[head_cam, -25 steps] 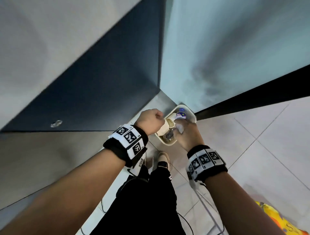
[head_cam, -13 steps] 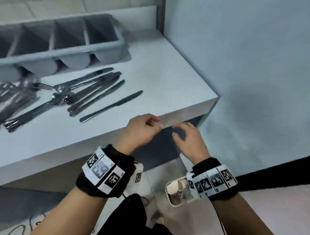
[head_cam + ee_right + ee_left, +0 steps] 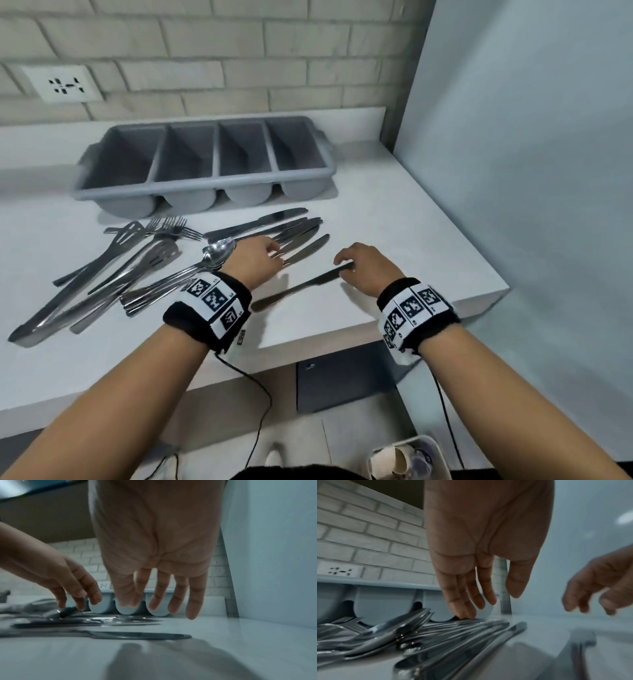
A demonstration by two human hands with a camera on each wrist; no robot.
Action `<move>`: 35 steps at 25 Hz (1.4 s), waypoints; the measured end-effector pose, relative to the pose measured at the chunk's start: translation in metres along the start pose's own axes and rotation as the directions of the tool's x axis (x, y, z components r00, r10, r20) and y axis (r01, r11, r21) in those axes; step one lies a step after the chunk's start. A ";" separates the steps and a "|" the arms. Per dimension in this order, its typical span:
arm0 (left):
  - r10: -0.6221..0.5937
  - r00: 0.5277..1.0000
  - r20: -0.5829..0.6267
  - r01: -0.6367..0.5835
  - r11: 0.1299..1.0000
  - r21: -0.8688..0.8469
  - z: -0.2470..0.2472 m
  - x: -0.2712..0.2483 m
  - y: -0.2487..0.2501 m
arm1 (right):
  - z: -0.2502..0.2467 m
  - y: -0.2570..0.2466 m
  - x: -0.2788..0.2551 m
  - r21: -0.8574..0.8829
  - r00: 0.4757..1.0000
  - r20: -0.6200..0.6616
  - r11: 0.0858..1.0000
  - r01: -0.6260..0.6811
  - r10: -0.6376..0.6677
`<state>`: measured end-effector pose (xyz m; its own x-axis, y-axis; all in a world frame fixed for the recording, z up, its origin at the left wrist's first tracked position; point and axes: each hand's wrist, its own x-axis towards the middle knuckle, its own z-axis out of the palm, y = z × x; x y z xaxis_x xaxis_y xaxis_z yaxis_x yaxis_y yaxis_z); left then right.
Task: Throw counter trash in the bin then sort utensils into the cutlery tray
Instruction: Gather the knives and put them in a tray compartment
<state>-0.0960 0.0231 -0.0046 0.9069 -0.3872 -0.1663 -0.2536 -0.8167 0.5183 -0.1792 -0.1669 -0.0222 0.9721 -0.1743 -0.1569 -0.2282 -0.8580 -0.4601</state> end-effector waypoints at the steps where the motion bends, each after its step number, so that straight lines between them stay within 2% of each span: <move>1: 0.024 0.999 0.033 -0.026 0.997 0.073 0.001 0.008 -0.003 | 0.000 0.000 0.013 -0.078 0.998 0.070 0.997 0.007 -0.001; 4: 0.051 0.992 0.119 -0.082 0.960 0.266 0.006 0.028 -0.008 | 0.002 0.001 0.039 -0.293 0.971 0.235 0.956 0.030 0.042; 6: 0.027 0.988 0.155 -0.081 0.932 0.354 0.007 0.039 -0.012 | 0.003 0.001 0.051 -0.346 0.966 0.255 0.937 0.040 0.053; 8: 0.012 0.983 0.183 -0.086 0.911 0.402 0.009 0.047 -0.014 | 0.003 0.000 0.059 -0.302 0.970 0.235 0.953 0.012 0.062; 11: 0.029 0.984 0.175 -0.094 0.922 0.375 0.011 0.056 -0.015 | 0.004 0.002 0.068 -0.242 0.960 0.253 0.968 -0.059 0.122; 14: 0.047 0.987 0.154 -0.101 0.926 0.365 0.013 0.061 -0.018 | 0.001 -0.001 0.072 -0.210 0.956 0.272 0.976 -0.056 0.113; 17: 0.055 0.986 0.158 -0.107 0.932 0.346 0.012 0.066 -0.022 | -0.002 -0.004 0.079 -0.143 0.973 0.217 0.989 -0.048 0.078; 20: 0.042 0.980 0.193 -0.109 0.929 0.353 0.015 0.071 -0.024 | -0.003 -0.008 0.086 -0.083 0.990 0.140 0.996 -0.018 0.029; 22: 0.032 0.970 0.240 -0.119 0.927 0.356 0.017 0.072 -0.023 | -0.004 -0.011 0.088 -0.091 0.991 0.131 0.996 -0.009 0.021; 26: 0.039 0.970 0.241 -0.111 0.950 0.291 0.009 0.074 -0.026 | -0.012 -0.014 0.097 -0.125 0.997 0.073 0.992 -0.015 0.024; 31: 0.028 0.985 0.169 -0.060 0.981 0.185 -0.003 0.071 -0.027 | -0.036 -0.022 0.108 -0.035 0.987 -0.038 0.987 0.155 -0.156; 35: 0.076 0.992 0.103 -0.073 0.997 -0.039 -0.019 0.072 -0.014 | -0.057 -0.042 0.116 -0.160 0.947 -0.062 0.940 0.301 -0.314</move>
<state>-0.0207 0.0143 -0.0078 0.8455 -0.4903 -0.2116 -0.3054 -0.7689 0.5617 -0.0542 -0.1790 0.0288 0.9960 0.0742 0.0500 0.0868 -0.9363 -0.3402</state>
